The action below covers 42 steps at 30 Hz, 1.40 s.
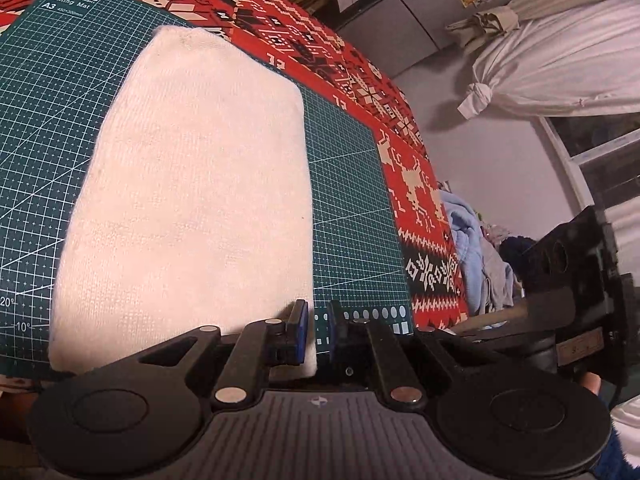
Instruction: Fold clothes
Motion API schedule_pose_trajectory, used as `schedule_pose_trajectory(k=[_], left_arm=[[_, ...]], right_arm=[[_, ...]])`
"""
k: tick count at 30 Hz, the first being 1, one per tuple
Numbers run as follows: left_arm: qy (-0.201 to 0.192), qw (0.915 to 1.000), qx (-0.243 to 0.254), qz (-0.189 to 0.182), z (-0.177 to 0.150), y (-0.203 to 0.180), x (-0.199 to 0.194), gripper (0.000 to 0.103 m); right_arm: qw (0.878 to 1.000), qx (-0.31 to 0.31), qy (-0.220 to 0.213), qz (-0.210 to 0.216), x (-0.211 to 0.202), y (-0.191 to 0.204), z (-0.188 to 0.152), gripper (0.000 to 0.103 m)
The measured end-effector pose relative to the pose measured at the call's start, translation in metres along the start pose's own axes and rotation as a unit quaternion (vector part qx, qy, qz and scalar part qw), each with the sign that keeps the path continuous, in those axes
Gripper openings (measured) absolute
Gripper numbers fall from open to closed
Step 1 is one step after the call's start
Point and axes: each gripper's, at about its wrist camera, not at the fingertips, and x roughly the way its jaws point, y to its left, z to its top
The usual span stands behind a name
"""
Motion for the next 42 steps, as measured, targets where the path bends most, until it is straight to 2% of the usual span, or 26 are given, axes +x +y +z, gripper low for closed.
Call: schedule_pose_trajectory(k=[5,10,12,15,17,20,23,27,28,29,30,32,34,37,42], left_arm=[[-0.005,0.9999,-0.011,-0.008,-0.002,0.004,-0.007,0.013],[-0.018,0.9994,-0.025,-0.018,-0.001,0.009,-0.018,0.014],[-0.026,0.9991,-0.029,-0.017,0.001,0.012,-0.023,0.015],[-0.037,0.9985,-0.038,-0.014,0.002,0.018,-0.03,0.018],[-0.044,0.998,-0.044,-0.011,0.002,0.022,-0.035,0.02],[-0.05,0.9973,-0.053,-0.009,0.0,0.027,-0.04,0.022],[-0.055,0.9968,-0.057,-0.008,-0.002,0.028,-0.042,0.023],[-0.056,0.9966,-0.061,-0.005,-0.001,0.03,-0.042,0.023],[-0.056,0.9965,-0.061,-0.005,-0.001,0.031,-0.041,0.023],[-0.055,0.9966,-0.061,-0.005,-0.001,0.031,-0.041,0.023],[-0.054,0.9966,-0.062,-0.005,-0.001,0.032,-0.04,0.023],[-0.053,0.9967,-0.061,-0.008,-0.002,0.033,-0.04,0.023],[-0.052,0.9966,-0.062,-0.01,-0.002,0.034,-0.039,0.023],[-0.052,0.9965,-0.065,-0.013,-0.002,0.035,-0.037,0.023],[-0.043,0.9969,-0.063,-0.018,-0.005,0.036,-0.032,0.023]], right_arm=[[0.999,0.003,-0.024,0.036,-0.006,-0.005,-0.014,0.004],[0.995,-0.053,-0.082,0.023,-0.014,-0.002,-0.055,0.01],[0.985,-0.114,-0.13,-0.017,-0.015,0.01,-0.079,0.012],[0.956,-0.201,-0.199,-0.076,-0.017,0.028,-0.114,0.02],[0.945,-0.228,-0.22,-0.078,-0.014,0.036,-0.126,0.021],[0.938,-0.231,-0.241,-0.091,-0.011,0.041,-0.128,0.024],[0.936,-0.226,-0.256,-0.085,-0.01,0.043,-0.125,0.03],[0.938,-0.21,-0.261,-0.09,-0.004,0.044,-0.116,0.027],[0.938,-0.205,-0.263,-0.092,-0.003,0.044,-0.114,0.024],[0.938,-0.204,-0.263,-0.096,0.0,0.044,-0.112,0.016],[0.937,-0.204,-0.264,-0.1,0.004,0.044,-0.111,0.014],[0.93,-0.211,-0.279,-0.113,0.004,0.048,-0.113,0.008],[0.915,-0.222,-0.304,-0.144,0.005,0.053,-0.116,0.007],[0.918,-0.209,-0.302,-0.147,0.006,0.052,-0.113,0.008],[0.913,-0.231,-0.297,-0.155,0.009,0.054,-0.12,0.006]])
